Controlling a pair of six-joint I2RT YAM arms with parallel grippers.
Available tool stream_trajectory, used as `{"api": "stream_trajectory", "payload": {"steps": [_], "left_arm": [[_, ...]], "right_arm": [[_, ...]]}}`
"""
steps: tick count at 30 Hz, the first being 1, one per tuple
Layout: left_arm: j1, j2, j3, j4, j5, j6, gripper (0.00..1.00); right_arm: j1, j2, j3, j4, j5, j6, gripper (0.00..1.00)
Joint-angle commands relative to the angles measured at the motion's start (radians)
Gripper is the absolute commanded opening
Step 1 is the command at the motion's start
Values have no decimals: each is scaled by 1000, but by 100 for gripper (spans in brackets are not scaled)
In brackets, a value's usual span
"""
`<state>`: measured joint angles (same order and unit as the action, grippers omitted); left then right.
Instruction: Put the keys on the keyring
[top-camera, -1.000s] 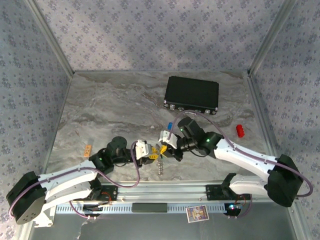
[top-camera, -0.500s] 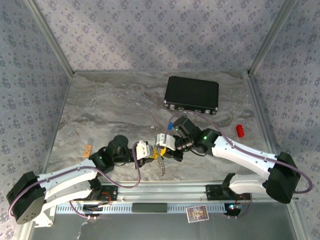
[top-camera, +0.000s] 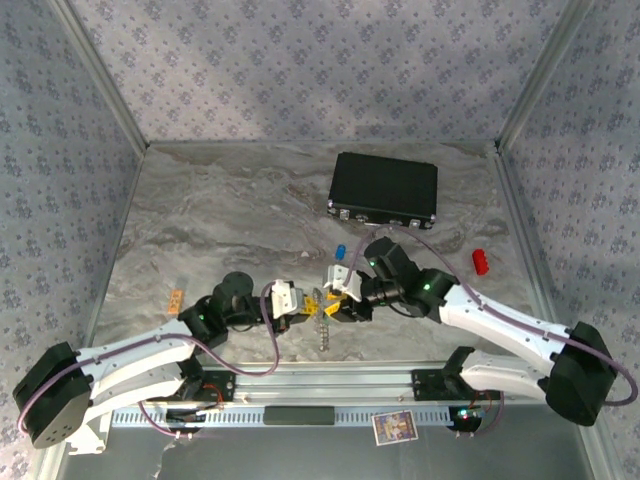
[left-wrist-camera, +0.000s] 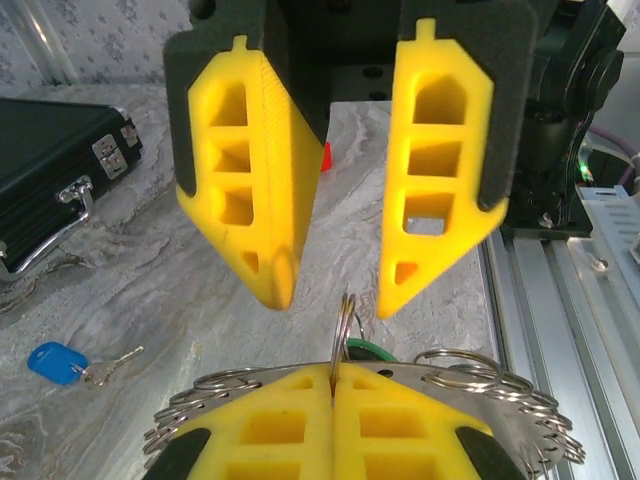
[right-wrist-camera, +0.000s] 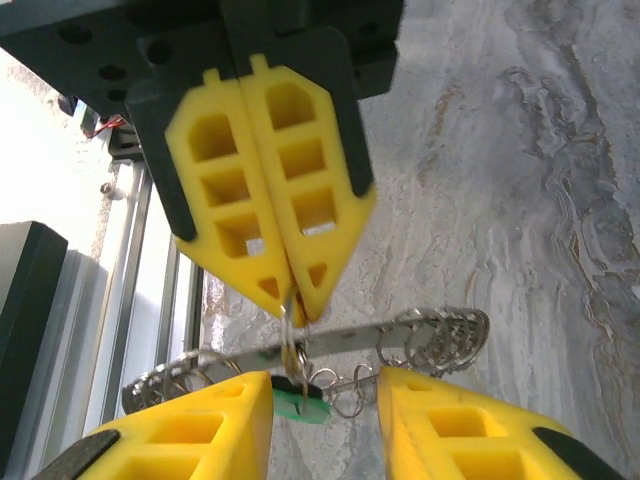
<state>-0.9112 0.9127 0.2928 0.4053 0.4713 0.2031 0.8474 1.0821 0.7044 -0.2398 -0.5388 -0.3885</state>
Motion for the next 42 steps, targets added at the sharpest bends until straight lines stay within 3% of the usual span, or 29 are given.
{"api": "stream_trajectory", "payload": {"steps": [1, 12, 21, 22, 25, 27, 34, 42], "left_arm": [[-4, 10, -31, 146, 23, -58, 0], [-5, 52, -55, 230, 21, -96, 0], [-5, 37, -54, 213, 15, -95, 0], [-4, 32, -50, 199, 14, -91, 0], [-5, 15, -20, 99, -5, -54, 20], [-4, 6, 1, 32, -5, -23, 24], [-4, 9, 44, -33, 16, 27, 19], [-4, 37, 66, -33, 47, 38, 12]], "right_arm": [[-22, -26, -60, 156, -71, 93, 35], [-30, 6, -101, 252, -134, 155, 31], [-30, 38, -76, 217, -119, 138, 0], [-30, 41, -67, 203, -117, 131, 0], [-23, 46, -24, 124, -101, 88, 0], [-14, 56, 25, 44, -87, 41, 0], [15, 113, 168, -214, -52, -92, 0], [45, 130, 207, -235, -36, -108, 0]]}}
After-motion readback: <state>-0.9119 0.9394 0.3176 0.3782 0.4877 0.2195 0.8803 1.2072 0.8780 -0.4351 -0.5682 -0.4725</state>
